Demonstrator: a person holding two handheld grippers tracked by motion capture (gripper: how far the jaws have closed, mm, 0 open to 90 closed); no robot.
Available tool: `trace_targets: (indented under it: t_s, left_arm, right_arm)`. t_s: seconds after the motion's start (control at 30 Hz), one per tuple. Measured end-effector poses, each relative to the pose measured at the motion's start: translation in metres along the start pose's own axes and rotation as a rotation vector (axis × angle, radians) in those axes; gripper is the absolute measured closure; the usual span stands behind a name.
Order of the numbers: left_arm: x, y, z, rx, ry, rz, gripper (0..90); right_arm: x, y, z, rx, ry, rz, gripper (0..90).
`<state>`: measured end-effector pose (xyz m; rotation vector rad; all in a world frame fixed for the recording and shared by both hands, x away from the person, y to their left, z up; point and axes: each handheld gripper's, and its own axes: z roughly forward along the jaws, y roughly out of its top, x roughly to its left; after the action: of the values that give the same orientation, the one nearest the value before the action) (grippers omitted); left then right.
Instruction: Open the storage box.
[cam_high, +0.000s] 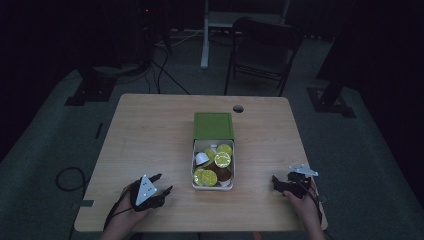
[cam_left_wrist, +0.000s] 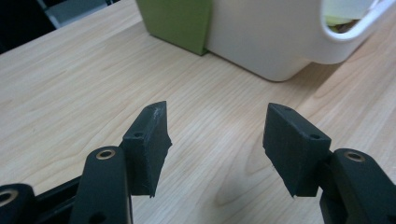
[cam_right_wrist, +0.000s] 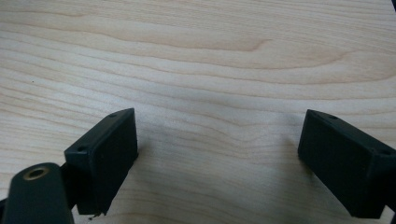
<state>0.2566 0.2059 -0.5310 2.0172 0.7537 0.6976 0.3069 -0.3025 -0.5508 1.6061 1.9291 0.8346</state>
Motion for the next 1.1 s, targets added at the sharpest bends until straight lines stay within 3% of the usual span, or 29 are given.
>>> trace_targets:
  t_s: [0.23,0.47,0.63,0.83,0.97,1.1]
  left_arm:
    - [0.014,-0.004,-0.003,-0.02,0.005,-0.071,38.7]
    - [0.036,-0.009,-0.013,-0.034,0.067,-0.227,21.8]
    - [0.049,-0.014,-0.022,-0.053,0.06,-0.272,19.5]
    - [0.064,-0.025,-0.03,-0.062,0.113,-0.309,14.9]
    - [0.072,-0.031,-0.034,-0.091,0.149,-0.442,12.8]
    - [0.076,-0.037,-0.036,-0.062,0.185,-0.412,12.2]
  right_arm:
    - [0.0,0.0,0.0,0.0,0.0,0.0,11.6]
    - [0.0,0.0,0.0,0.0,0.0,0.0,11.6]
    - [0.0,0.0,0.0,0.0,0.0,0.0,11.6]
    - [0.0,0.0,0.0,0.0,0.0,0.0,11.6]
    - [0.0,0.0,0.0,0.0,0.001,0.0,11.6]
    - [0.0,0.0,0.0,0.0,0.001,0.0,11.6]
